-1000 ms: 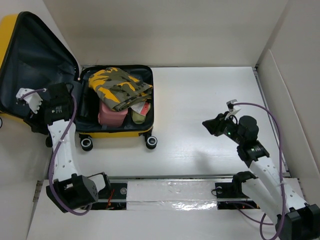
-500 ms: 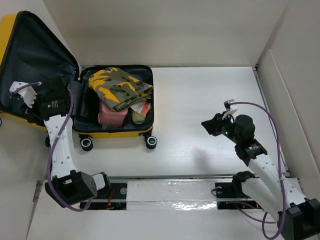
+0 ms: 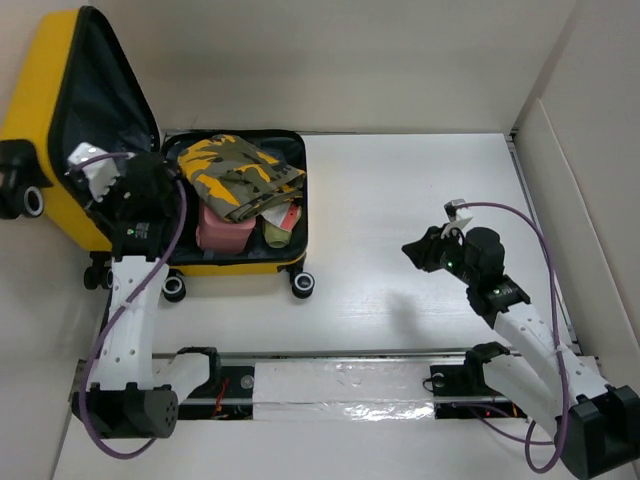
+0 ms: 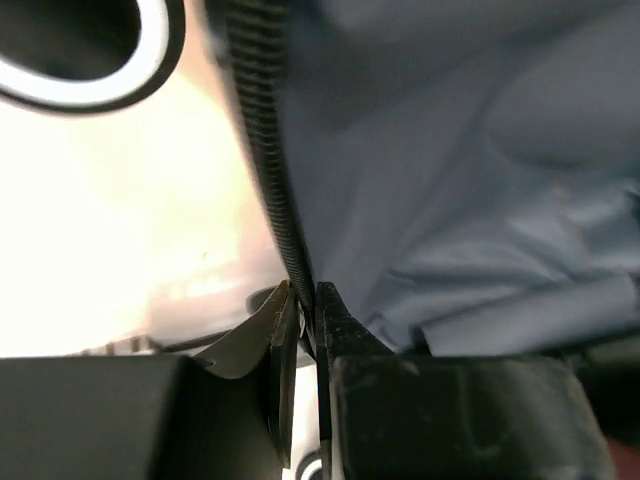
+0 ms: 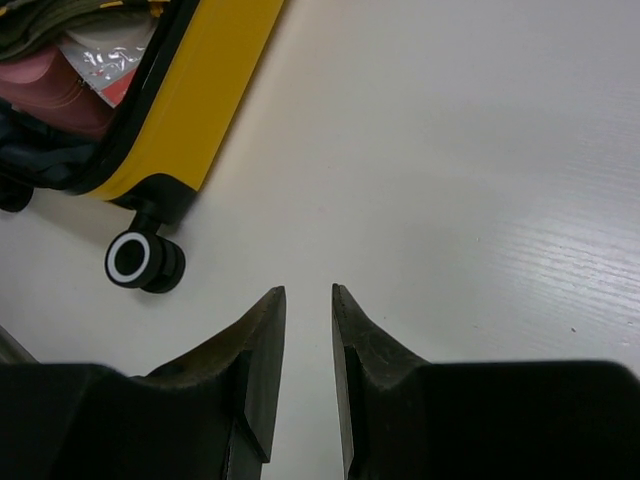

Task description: Pack the luggage

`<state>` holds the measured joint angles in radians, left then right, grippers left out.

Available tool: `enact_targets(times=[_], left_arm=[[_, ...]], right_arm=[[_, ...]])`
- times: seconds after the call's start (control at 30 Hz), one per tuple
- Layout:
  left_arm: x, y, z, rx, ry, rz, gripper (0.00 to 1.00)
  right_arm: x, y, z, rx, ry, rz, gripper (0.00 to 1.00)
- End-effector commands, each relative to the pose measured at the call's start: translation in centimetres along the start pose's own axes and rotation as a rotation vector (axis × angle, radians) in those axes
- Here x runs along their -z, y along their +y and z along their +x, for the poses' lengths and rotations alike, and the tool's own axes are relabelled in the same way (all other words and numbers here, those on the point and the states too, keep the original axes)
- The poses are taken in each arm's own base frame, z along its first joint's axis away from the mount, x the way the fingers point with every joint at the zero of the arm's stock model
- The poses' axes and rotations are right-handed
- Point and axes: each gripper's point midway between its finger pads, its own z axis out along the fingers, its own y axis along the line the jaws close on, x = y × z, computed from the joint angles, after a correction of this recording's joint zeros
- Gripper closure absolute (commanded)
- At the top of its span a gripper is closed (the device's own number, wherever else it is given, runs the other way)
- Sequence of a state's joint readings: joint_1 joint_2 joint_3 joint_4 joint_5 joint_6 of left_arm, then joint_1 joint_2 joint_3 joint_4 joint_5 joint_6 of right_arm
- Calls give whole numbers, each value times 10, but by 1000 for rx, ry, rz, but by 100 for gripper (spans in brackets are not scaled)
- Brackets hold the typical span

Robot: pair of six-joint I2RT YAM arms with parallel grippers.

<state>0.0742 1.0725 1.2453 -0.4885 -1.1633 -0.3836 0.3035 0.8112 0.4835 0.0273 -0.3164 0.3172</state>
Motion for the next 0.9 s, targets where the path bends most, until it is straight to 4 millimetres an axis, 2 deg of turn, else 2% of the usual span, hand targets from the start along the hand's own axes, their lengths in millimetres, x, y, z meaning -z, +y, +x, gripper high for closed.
enact_targets(times=[0.0,0.03,0.1,0.13,0.2,0.23,0.3,0.37,0.47,0.57,0.7,0.8,0.87], left_arm=[[40,-38,-17,-58,-96,154,100],[47,-41,-12,-102,-114,159,100],[62,-51,-17,-133,-145,171,100],[78,-61,-19,-125,-149,229,100],[95,-73,-18,-126,-152,285,100],[111,-81,-16,-123,-154,343,100],[125,-86,-11,-134,-156,381,100],[136,-89,0,-146,-158,411,100],[135,-86,20,-172,-152,422,100],[139,-96,40,-228,-126,514,100],[166,-112,61,-289,-110,656,100],[197,-128,75,-334,-90,827,100],[217,-131,82,-371,-76,908,100]], right_arm=[[-3,11,-27,36,-65,-22,69],[-4,13,-26,38,-61,-25,69],[-7,9,-24,33,-55,-5,69],[-8,10,-23,36,-49,-9,69],[-8,8,-23,35,-49,4,69],[-8,8,-23,35,-52,8,69],[-8,5,-24,35,-58,22,69],[-8,4,-24,33,-60,29,68],[-8,3,-25,34,-62,33,68],[-10,5,-24,33,-57,27,68],[-15,4,-19,31,-39,31,67],[-16,4,-19,37,-37,39,67],[-15,1,-21,37,-43,58,66]])
